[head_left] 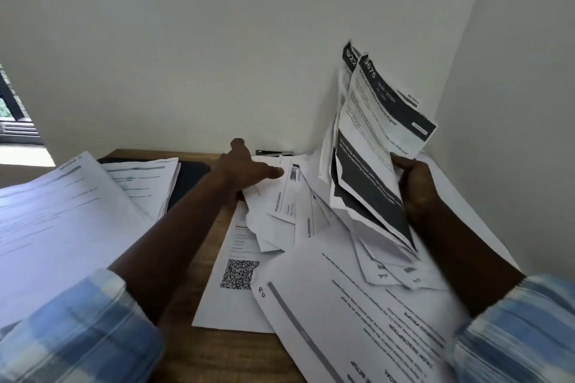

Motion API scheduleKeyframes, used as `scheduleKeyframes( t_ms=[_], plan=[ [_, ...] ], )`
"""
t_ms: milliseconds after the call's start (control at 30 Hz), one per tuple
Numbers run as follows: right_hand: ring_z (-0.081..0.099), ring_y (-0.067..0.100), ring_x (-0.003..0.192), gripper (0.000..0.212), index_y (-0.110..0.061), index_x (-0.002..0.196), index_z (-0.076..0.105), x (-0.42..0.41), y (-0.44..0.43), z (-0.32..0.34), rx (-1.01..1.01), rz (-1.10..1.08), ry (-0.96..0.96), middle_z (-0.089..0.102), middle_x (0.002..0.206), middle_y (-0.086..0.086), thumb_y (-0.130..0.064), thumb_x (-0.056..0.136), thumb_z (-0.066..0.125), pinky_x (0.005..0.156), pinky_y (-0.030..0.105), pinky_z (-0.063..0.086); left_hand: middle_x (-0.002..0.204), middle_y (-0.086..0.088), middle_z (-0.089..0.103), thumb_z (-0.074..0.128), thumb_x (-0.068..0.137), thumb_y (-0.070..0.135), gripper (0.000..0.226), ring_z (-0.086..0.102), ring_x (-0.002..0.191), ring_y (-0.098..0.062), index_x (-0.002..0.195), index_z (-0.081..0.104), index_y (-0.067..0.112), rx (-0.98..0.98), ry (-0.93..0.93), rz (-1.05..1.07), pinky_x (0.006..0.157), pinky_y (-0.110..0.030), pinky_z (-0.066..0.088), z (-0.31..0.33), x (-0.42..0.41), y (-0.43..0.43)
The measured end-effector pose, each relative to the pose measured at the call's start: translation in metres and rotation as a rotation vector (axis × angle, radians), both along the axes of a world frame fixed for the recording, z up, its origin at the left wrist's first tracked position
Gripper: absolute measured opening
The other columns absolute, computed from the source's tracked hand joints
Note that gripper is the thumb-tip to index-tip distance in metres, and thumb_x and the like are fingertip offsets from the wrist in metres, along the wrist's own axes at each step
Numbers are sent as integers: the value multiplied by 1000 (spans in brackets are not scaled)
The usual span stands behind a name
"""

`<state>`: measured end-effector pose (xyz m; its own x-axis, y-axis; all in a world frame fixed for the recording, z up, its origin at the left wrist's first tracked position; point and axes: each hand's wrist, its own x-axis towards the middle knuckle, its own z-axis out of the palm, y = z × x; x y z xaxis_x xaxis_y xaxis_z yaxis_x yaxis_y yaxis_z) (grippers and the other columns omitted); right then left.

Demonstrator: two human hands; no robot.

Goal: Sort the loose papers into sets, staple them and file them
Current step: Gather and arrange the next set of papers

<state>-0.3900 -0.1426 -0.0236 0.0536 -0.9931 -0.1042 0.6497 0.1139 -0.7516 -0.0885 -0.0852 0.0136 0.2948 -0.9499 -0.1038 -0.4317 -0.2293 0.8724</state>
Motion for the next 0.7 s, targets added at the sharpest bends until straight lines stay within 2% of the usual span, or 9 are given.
scheduleKeyframes(
  t_ms=[67,100,167,267,333,433,500,600,700],
  plan=[
    [61,36,128,80,-10,144,58,-2,0,-2,4,53,-6,60,145,15,-16,68,82,110,51,47,141,-15,50,96,71,26,117,62,115,-34,156,17,19,-31,122,64,84,-51,61,-7,-5,8],
    [63,34,125,81,-10,145,57,-1,1,-2,14,53,-14,59,145,14,-18,68,82,106,48,51,134,-13,55,96,71,20,109,65,108,-31,153,24,15,-29,211,73,73,-46,62,-9,-8,13],
    [73,29,99,55,-6,143,58,0,6,1,32,27,2,66,132,14,-20,90,63,79,36,62,120,-10,67,96,69,12,82,70,96,-25,136,49,11,-5,276,25,57,-35,61,-10,-12,22],
    [75,23,72,43,-5,141,59,0,9,3,38,-8,-21,70,110,11,-18,101,51,56,28,60,109,-8,78,93,71,7,53,76,96,-26,119,70,11,87,285,-118,81,-40,64,-9,-14,33],
    [74,22,66,42,-4,139,60,3,15,5,20,-24,-20,70,105,10,-18,100,51,52,26,57,109,-8,78,91,70,0,52,75,97,-26,117,71,10,34,201,-128,86,-41,62,-7,-12,35],
    [73,22,62,45,-3,142,59,5,18,3,37,-3,-10,72,96,10,-20,101,51,48,26,56,110,-8,74,93,66,-2,59,70,93,-22,120,69,6,-80,-88,-91,75,-27,57,5,5,29],
    [73,23,60,38,-3,132,63,9,22,5,55,57,-23,74,85,10,-21,103,47,46,26,56,123,-13,68,95,64,6,72,64,105,-28,129,65,7,-76,-304,-6,84,-31,52,13,26,22],
    [76,28,76,31,-5,121,68,18,24,13,17,35,-24,78,93,12,-15,99,48,62,37,64,139,-13,60,96,63,19,91,56,126,-34,143,54,18,-20,-502,96,101,-39,48,19,52,21],
    [69,35,114,53,-6,134,65,16,15,14,-28,-55,-51,70,128,16,-12,81,60,104,47,53,139,-15,58,92,68,15,104,55,126,-39,155,36,26,-84,-505,84,100,-40,46,12,56,21]
  ],
)
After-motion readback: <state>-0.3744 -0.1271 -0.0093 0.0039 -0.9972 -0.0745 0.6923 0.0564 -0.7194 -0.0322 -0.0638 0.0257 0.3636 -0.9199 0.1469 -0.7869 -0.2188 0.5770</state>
